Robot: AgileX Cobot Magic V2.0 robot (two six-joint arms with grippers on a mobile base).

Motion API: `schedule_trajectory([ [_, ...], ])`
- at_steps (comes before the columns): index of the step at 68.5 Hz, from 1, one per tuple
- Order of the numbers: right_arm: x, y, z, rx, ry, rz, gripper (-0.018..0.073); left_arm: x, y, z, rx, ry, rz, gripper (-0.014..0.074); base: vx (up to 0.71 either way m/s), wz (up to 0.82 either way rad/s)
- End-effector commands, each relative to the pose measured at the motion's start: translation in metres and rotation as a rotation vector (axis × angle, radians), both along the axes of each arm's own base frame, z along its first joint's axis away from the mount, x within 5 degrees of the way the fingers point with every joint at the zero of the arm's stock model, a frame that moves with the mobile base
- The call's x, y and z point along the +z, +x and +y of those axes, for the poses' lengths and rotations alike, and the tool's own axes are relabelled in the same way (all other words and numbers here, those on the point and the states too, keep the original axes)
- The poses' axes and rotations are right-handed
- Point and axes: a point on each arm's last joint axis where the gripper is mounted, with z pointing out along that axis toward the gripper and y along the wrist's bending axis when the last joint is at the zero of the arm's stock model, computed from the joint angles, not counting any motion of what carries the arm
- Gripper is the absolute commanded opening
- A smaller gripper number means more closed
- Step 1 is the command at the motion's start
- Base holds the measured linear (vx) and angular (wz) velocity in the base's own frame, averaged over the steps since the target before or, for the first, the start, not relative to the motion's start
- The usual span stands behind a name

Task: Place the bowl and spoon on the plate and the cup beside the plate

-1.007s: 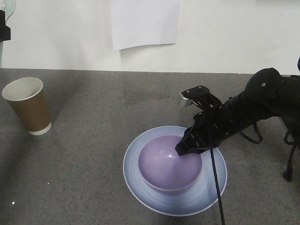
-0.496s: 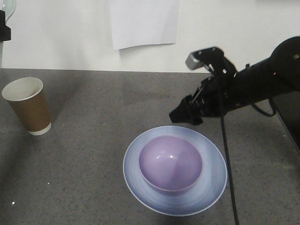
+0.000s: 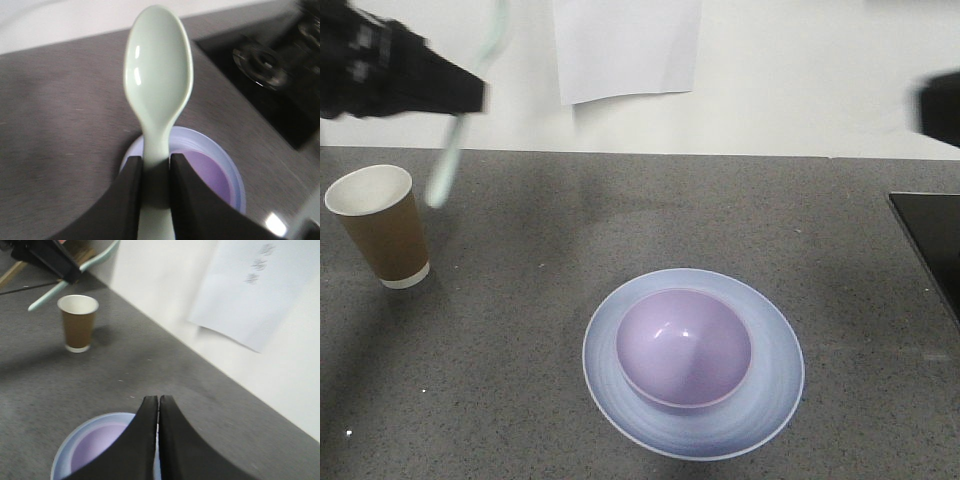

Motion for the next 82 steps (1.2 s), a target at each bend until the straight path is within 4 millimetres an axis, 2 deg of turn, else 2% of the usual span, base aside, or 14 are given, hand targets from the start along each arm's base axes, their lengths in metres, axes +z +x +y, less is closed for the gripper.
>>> schedule_trajectory([
  [1, 0.001, -0.033, -0.019, -0.118, 0.028, -0.094, -0.0008, 0.007, -0.007, -0.030, -0.098, -0.050, -0.031, -0.0006, 0.00, 0.00],
  [12, -0.033, -0.081, -0.048, -0.285, 0.031, -0.159, -0.0006, -0.025, -0.001, -0.078, -0.211, 0.046, 0.052, -0.0008, 0.00, 0.00],
  [19, -0.056, -0.097, -0.059, -0.363, 0.044, -0.171, -0.0006, -0.057, 0.007, -0.110, -0.235, 0.153, 0.121, -0.0008, 0.00, 0.00],
  [33, -0.087, -0.098, -0.064, -0.420, 0.028, -0.128, -0.0006, -0.106, 0.013, -0.153, -0.308, 0.261, 0.213, -0.0008, 0.00, 0.00],
  [42, -0.094, -0.094, -0.064, -0.427, 0.008, -0.110, -0.0006, -0.122, 0.017, -0.160, -0.320, 0.293, 0.245, -0.0008, 0.00, 0.00],
  [50, -0.094, -0.093, -0.064, -0.432, 0.000, -0.114, -0.0006, -0.128, 0.021, -0.162, -0.315, 0.294, 0.252, -0.0008, 0.00, 0.00],
  [82, -0.094, -0.093, -0.067, -0.452, -0.019, -0.123, -0.0006, -0.130, 0.017, -0.161, -0.340, 0.321, 0.288, 0.0008, 0.00, 0.00],
])
